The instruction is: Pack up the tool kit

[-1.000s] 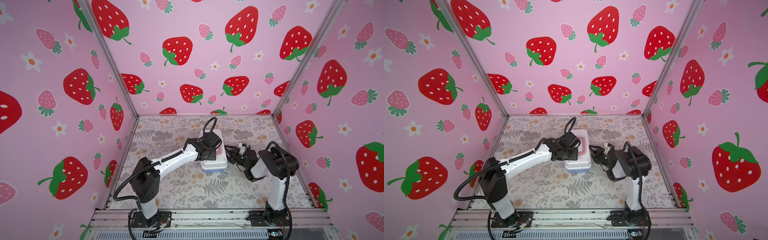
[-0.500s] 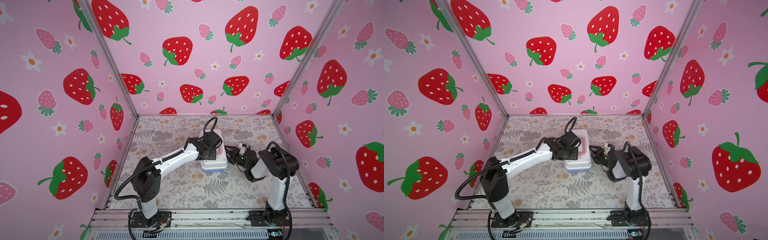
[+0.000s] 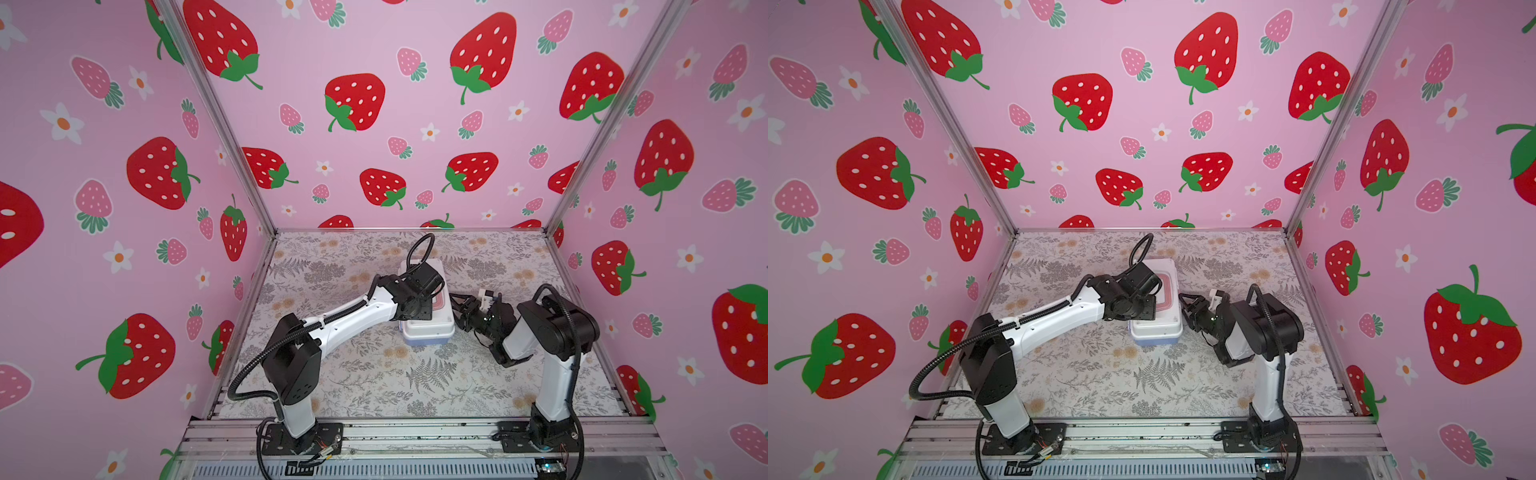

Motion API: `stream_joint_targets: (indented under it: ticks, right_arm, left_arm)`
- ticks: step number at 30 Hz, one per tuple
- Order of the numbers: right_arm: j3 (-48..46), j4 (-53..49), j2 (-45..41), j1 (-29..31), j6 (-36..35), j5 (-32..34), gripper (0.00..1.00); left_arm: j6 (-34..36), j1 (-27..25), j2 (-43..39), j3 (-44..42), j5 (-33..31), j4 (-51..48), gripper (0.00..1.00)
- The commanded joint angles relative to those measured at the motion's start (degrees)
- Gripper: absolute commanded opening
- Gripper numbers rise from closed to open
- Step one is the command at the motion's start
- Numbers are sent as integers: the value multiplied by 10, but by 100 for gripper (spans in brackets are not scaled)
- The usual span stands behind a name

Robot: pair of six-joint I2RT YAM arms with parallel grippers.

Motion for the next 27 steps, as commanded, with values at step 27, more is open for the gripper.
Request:
stream_joint_targets:
  ticks: [27]
  right_arm:
    - [-43,24,29,-1,21,-15,62]
  left_arm:
    - [10,-20,69,-34,80,11,66]
